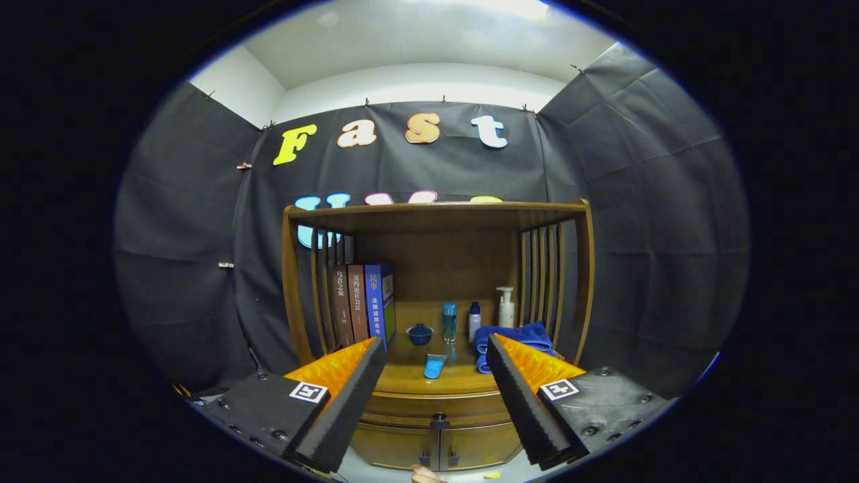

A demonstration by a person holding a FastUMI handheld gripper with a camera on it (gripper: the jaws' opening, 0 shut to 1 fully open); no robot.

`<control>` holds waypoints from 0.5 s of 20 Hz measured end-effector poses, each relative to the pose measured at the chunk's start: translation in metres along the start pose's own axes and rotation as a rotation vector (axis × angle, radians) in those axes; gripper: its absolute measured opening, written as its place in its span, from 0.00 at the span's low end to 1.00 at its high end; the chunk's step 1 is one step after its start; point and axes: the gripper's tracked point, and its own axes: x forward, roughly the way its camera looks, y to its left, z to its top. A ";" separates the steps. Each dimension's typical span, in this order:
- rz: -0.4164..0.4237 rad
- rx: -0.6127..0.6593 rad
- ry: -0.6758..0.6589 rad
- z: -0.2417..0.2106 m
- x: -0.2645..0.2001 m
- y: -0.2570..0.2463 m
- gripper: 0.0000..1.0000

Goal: Pull open the drawer, take out the items inside it, and place them on the countertop above the cabinet.

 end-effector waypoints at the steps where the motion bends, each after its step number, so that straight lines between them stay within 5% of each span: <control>1: 0.004 0.001 -0.006 0.002 -0.002 0.001 0.99; 10: -0.006 0.008 -0.003 0.006 -0.010 -0.002 0.99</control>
